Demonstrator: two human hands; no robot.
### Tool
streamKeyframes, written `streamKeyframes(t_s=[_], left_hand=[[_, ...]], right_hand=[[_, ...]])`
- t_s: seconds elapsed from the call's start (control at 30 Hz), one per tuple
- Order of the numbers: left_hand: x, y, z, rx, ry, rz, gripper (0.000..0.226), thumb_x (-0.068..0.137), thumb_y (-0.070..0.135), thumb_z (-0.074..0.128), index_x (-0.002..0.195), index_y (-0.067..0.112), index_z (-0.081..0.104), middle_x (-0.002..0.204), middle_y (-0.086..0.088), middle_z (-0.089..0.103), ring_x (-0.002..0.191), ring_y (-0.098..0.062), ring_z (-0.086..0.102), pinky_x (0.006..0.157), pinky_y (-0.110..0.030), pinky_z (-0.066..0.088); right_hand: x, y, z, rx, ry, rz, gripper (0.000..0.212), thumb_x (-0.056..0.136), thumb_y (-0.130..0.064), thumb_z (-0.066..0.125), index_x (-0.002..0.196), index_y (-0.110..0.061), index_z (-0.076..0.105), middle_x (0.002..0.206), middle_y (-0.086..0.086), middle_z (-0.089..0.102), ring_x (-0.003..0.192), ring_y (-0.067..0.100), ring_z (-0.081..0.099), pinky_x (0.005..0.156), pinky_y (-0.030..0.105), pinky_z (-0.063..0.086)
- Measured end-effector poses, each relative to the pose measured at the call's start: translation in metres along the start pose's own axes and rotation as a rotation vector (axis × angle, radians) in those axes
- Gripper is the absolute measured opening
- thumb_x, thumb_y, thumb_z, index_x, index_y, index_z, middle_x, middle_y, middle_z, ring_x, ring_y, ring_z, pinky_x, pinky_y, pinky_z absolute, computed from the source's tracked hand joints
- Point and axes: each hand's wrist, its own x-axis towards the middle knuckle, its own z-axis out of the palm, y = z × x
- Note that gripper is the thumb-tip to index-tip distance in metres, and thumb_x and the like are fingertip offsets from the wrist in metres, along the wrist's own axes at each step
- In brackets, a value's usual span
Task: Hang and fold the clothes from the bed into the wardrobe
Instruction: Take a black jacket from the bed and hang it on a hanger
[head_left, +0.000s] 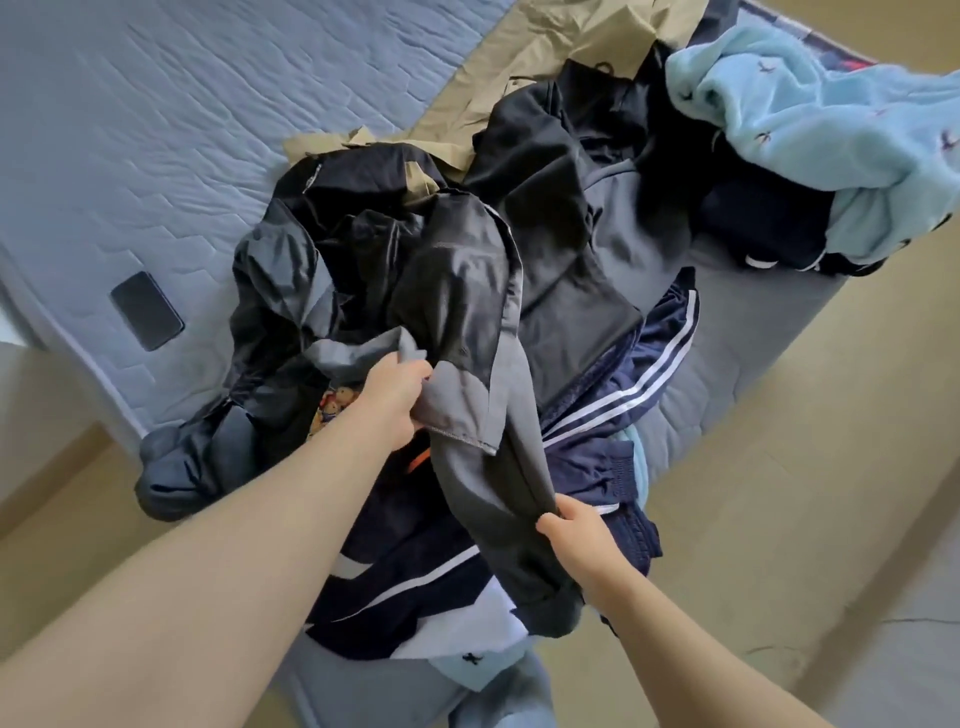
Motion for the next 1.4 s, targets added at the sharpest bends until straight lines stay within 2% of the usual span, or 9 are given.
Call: streamKeyframes(t_s=[0.23, 0.33, 0.43, 0.67, 0.93, 1.1, 1.2, 1.3, 1.4], left_hand=[[-0.096, -0.034, -0.101, 0.325, -0.351, 0.12, 0.048, 0.08, -0.014, 0.036, 0.096, 0.014, 0.071, 0.092, -0.01, 0.071, 0.091, -0.025, 0.064, 0.074, -0.03, 0.05], [-0.129, -0.035, -0.142, 0.35, -0.587, 0.037, 0.042, 0.074, -0.009, 0.044, 0.092, 0.015, 0.074, 0.094, -0.01, 0.071, 0.086, -0.021, 0.065, 0.071, -0.027, 0.049], [-0.142, -0.033, -0.175, 0.423, -0.706, -0.009, 0.029, 0.064, 0.006, 0.057, 0.083, 0.016, 0.075, 0.087, -0.005, 0.07, 0.082, -0.018, 0.064, 0.073, -0.026, 0.048], [-0.131, -0.035, -0.242, -0.249, -0.17, -0.165, 0.037, 0.08, 0.049, 0.063, 0.089, 0.013, 0.064, 0.082, -0.008, 0.062, 0.063, -0.024, 0.061, 0.062, -0.033, 0.053], [-0.149, -0.028, -0.259, -0.018, -0.176, 0.036, 0.035, 0.087, -0.011, 0.038, 0.089, 0.015, 0.061, 0.06, 0.002, 0.045, 0.03, -0.001, 0.03, 0.028, -0.012, 0.021], [-0.176, -0.019, -0.296, 0.451, -0.415, 0.209, 0.032, 0.084, -0.006, 0.052, 0.099, 0.021, 0.06, 0.083, 0.004, 0.058, 0.054, -0.004, 0.045, 0.047, -0.012, 0.034], [-0.188, -0.011, -0.309, 0.614, -0.556, 0.195, 0.039, 0.083, -0.005, 0.058, 0.114, 0.018, 0.059, 0.106, 0.001, 0.063, 0.073, -0.007, 0.053, 0.055, -0.012, 0.038], [-0.189, -0.005, -0.322, 0.469, -0.518, 0.13, 0.033, 0.082, -0.006, 0.055, 0.104, 0.016, 0.063, 0.093, -0.001, 0.062, 0.067, -0.009, 0.049, 0.05, -0.014, 0.038], [-0.188, -0.011, -0.329, 0.168, -0.376, -0.08, 0.014, 0.088, 0.024, 0.054, 0.08, 0.023, 0.065, 0.08, 0.001, 0.054, 0.067, -0.013, 0.048, 0.059, -0.024, 0.042]], right_hand=[[-0.031, -0.067, 0.022, 0.603, -0.065, 0.044, 0.054, 0.092, -0.049, 0.047, 0.14, -0.027, 0.031, 0.116, 0.0, 0.051, 0.096, 0.019, 0.054, 0.1, 0.052, 0.04], [-0.048, -0.093, 0.052, 0.582, -0.18, -0.022, 0.073, 0.087, -0.039, 0.061, 0.144, -0.038, 0.017, 0.129, -0.002, 0.054, 0.105, 0.02, 0.06, 0.078, 0.037, 0.052], [-0.064, -0.11, 0.091, 0.417, -0.207, -0.216, 0.054, 0.086, -0.005, 0.061, 0.133, -0.024, 0.044, 0.111, -0.001, 0.068, 0.098, 0.018, 0.066, 0.079, 0.035, 0.055], [-0.133, -0.116, 0.162, 0.149, -0.376, -0.162, 0.054, 0.071, 0.011, 0.04, 0.099, -0.023, 0.071, 0.097, 0.016, 0.07, 0.094, 0.033, 0.064, 0.087, 0.042, 0.054], [-0.168, -0.118, 0.175, -0.13, -0.348, -0.081, 0.024, 0.073, -0.011, 0.056, 0.091, -0.023, 0.068, 0.09, 0.005, 0.061, 0.081, 0.019, 0.053, 0.071, 0.027, 0.04], [-0.163, -0.143, 0.181, 0.442, -0.164, 0.015, 0.043, 0.085, -0.048, 0.059, 0.12, -0.028, 0.048, 0.117, 0.009, 0.055, 0.098, 0.026, 0.06, 0.078, 0.04, 0.051], [-0.162, -0.154, 0.196, 0.409, -0.155, -0.015, 0.059, 0.085, -0.017, 0.065, 0.135, -0.023, 0.035, 0.118, 0.014, 0.057, 0.082, 0.025, 0.061, 0.057, 0.031, 0.051], [-0.169, -0.161, 0.211, 0.206, -0.129, -0.074, 0.026, 0.086, 0.007, 0.047, 0.108, -0.006, 0.051, 0.08, 0.012, 0.059, 0.056, 0.019, 0.05, 0.038, 0.019, 0.039], [-0.166, -0.165, 0.218, 0.255, -0.158, -0.101, 0.029, 0.084, 0.009, 0.038, 0.083, -0.009, 0.061, 0.072, 0.012, 0.06, 0.061, 0.023, 0.053, 0.052, 0.023, 0.045]])
